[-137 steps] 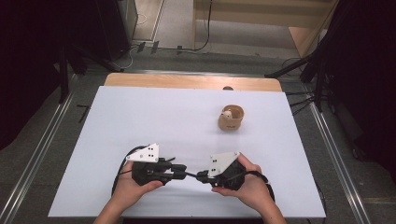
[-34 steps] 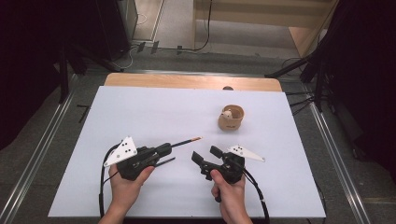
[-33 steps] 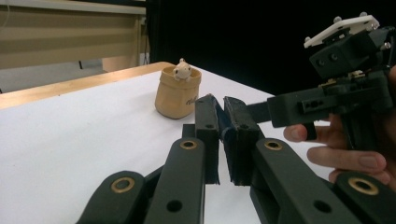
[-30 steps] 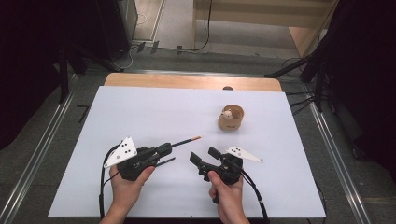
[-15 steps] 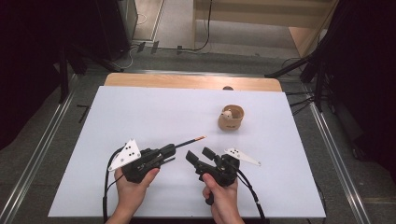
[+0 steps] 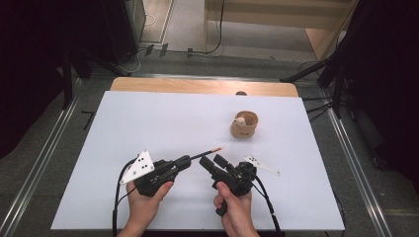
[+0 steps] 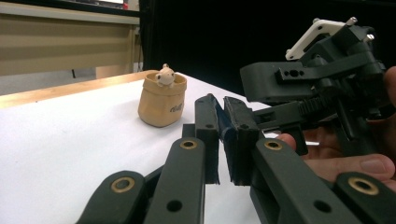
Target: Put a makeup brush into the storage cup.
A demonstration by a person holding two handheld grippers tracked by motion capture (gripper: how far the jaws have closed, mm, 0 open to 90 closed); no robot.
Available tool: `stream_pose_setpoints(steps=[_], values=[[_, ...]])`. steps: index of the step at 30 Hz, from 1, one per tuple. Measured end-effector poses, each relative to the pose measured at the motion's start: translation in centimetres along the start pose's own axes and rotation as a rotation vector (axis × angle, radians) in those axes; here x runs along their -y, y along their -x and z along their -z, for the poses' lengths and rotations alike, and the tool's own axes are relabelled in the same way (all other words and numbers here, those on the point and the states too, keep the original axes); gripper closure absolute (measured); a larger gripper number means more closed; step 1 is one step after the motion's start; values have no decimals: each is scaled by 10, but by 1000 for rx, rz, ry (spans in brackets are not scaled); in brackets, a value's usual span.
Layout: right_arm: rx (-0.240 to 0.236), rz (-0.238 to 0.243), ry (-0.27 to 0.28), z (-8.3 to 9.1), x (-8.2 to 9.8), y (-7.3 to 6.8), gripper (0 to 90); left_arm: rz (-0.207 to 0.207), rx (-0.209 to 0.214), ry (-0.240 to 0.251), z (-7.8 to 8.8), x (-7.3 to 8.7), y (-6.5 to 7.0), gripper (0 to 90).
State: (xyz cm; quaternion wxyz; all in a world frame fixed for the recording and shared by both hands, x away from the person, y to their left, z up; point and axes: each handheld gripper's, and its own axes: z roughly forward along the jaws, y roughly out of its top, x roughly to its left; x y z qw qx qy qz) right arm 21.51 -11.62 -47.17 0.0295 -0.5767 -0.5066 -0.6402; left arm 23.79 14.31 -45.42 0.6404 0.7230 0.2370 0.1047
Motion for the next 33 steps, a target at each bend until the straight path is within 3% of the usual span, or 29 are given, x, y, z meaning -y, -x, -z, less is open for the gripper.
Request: stream_pose_setpoints(steps=[6, 15, 27, 32, 33], values=[[-5, -56, 10, 0, -2, 4, 241, -9, 8, -4, -3, 2, 5, 860], [-17, -141, 18, 2, -4, 12, 380, -17, 21, -11, -7, 4, 10, 860], [-22, -221, 26, 5, -4, 23, 573, -34, 32, -25, -11, 6, 15, 860], [-77, -259, 34, 6, -2, 31, 636, -30, 38, -35, -12, 8, 16, 860], [-95, -275, 45, 7, -2, 32, 669, -24, 41, -59, -13, 9, 15, 858]])
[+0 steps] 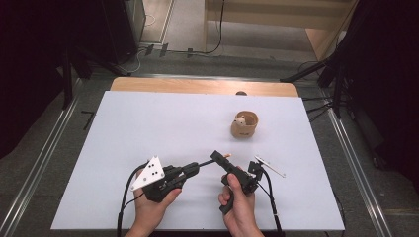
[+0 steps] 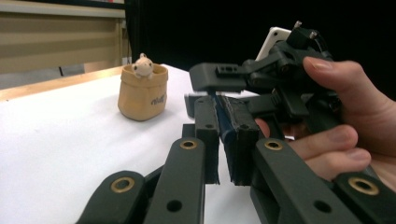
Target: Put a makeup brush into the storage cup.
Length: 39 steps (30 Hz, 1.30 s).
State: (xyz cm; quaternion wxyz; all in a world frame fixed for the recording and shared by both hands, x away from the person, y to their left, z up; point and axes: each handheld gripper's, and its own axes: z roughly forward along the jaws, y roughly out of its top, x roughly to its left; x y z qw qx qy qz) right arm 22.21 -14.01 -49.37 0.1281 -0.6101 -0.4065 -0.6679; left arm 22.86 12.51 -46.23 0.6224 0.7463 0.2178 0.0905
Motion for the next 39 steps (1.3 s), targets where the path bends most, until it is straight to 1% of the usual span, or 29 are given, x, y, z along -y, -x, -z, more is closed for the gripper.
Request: stream_pose_setpoints(steps=[1, 2, 3, 4, 5, 6, 7, 9, 10, 11, 12, 13, 14, 15, 16, 17, 19, 21, 22, 23, 24, 25, 27, 30, 33, 34, 35, 39], values=[[-25, -8, 9, 1, -1, 2, 768, 14, 17, -19, -2, 1, -1, 853], [-40, 0, 4, 3, -3, 2, 842, 34, 26, -21, -2, 1, -2, 818], [-33, 31, 10, 5, -4, 2, 848, 47, 26, -15, -1, 1, -3, 708], [-44, 50, 16, 6, -5, 2, 849, 57, 26, -17, -1, 1, -5, 592], [-59, 74, 17, 7, -6, 2, 849, 63, 15, -24, 0, 0, -7, 498], [-60, 99, 23, 8, -6, 0, 850, 70, -7, -27, 1, -1, -9, 407], [-50, 135, 29, 9, -7, -2, 850, 78, -16, -26, 2, -2, -11, 335], [-40, 167, 33, 10, -8, -4, 849, 102, -39, -29, 4, -2, -15, 219], [-39, 189, 36, 10, -8, -5, 849, 108, -51, -38, 5, -3, -17, 107], [-39, 189, 36, 10, -8, -5, 849, 110, -52, -41, 5, -3, -18, 107], [-34, 198, 37, 10, -9, -5, 850, 106, -36, -47, 7, -3, -20, 82], [-26, 216, 39, 10, -9, -6, 850, 110, -31, -50, 7, -4, -21, 17], [-20, 226, 42, 10, -9, -6, 850, 106, -30, -55, 9, -4, -22, 0], [-12, 251, 45, 11, -9, -7, 849, 108, -21, -56, 10, -4, -22, 0], [-3, 263, 45, 11, -9, -8, 849, 112, -20, -59, 11, -4, -23, 0], [7, 287, 47, 11, -9, -9, 850, 111, -35, -62, 12, -5, -24, 0], [9, 317, 50, 12, -9, -11, 849, 112, -38, -66, 15, -5, -26, 0], [15, 345, 52, 12, -10, -14, 849, 112, -53, -65, 18, -5, -28, 0], [22, 374, 52, 13, -10, -18, 849, 112, -57, -62, 19, -5, -30, 0], [22, 374, 52, 13, -10, -18, 849, 114, -62, -62, 20, -5, -30, 0], [30, 384, 53, 14, -10, -19, 849, 113, -69, -62, 22, -5, -32, 0], [39, 405, 55, 15, -11, -21, 849, 114, -75, -61, 24, -5, -34, 0], [49, 427, 57, 15, -12, -23, 849, 120, -90, -57, 27, -5, -36, 0], [72, 478, 62, 16, -13, -25, 849, 108, -107, -59, 33, -6, -37, 0], [92, 508, 62, 16, -14, -26, 849, 102, -124, -56, 39, -6, -41, 0], [104, 521, 62, 16, -14, -26, 849, 107, -128, -52, 42, -5, -42, 0], [105, 533, 64, 16, -14, -27, 849, 109, -134, -49, 44, -5, -44, 0], [129, 588, 63, 17, -15, -31, 849, 107, -153, -44, 51, -5, -48, 0]])
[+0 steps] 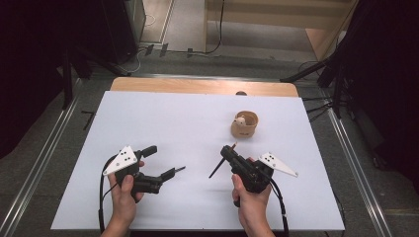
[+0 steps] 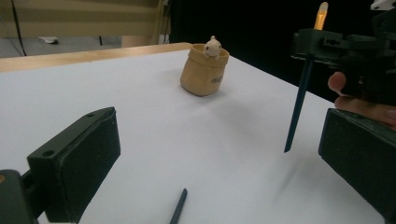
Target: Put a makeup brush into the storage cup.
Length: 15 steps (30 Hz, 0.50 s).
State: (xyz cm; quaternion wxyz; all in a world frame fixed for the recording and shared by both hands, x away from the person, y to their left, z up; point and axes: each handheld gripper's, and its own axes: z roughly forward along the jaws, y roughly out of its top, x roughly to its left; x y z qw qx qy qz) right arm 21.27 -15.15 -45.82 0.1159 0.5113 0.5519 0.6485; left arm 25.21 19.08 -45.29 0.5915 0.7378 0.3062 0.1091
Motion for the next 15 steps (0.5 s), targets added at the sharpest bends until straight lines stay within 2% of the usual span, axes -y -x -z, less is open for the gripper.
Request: stream_pose_setpoints(steps=[3, 11, 15], values=[[9, 30, 0, 1, -2, 0, 849, 3, -12, 2, 5, 1, -4, 0], [32, 49, -4, 3, -7, 4, 849, 3, -45, -9, 19, 5, -12, 0], [49, 77, 6, 7, -13, 6, 849, 9, -67, -6, 29, 8, -18, 0]])
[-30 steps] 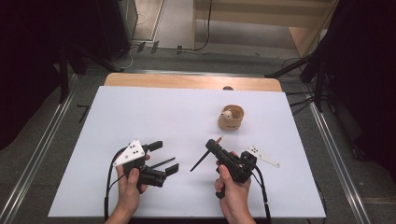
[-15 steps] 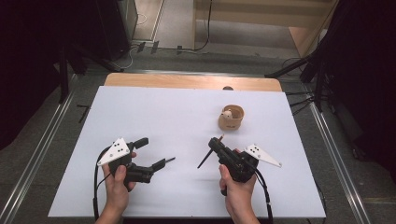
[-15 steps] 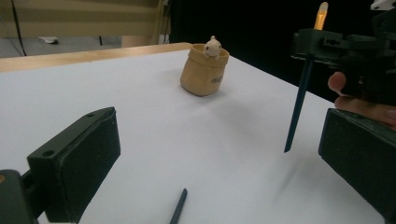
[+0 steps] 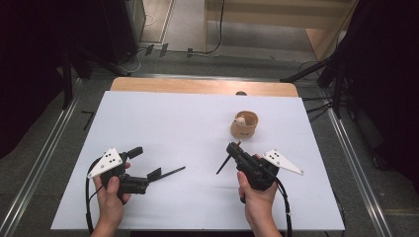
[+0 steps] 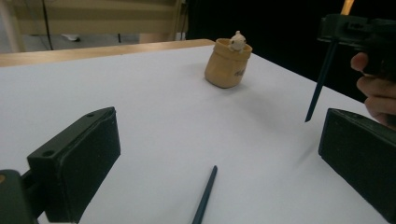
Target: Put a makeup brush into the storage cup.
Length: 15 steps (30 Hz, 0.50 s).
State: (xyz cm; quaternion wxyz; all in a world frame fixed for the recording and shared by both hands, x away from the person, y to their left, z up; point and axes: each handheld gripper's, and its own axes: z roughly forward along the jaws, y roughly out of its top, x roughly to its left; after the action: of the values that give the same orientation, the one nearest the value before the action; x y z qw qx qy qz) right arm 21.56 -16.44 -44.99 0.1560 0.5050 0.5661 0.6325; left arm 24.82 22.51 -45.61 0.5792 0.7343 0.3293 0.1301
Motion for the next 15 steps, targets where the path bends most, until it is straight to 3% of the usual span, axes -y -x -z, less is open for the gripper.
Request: stream_pose_setpoints(steps=[15], values=[[83, 137, 35, 8, -19, 3, 849, 16, -73, 18, 27, 8, -19, 0]])
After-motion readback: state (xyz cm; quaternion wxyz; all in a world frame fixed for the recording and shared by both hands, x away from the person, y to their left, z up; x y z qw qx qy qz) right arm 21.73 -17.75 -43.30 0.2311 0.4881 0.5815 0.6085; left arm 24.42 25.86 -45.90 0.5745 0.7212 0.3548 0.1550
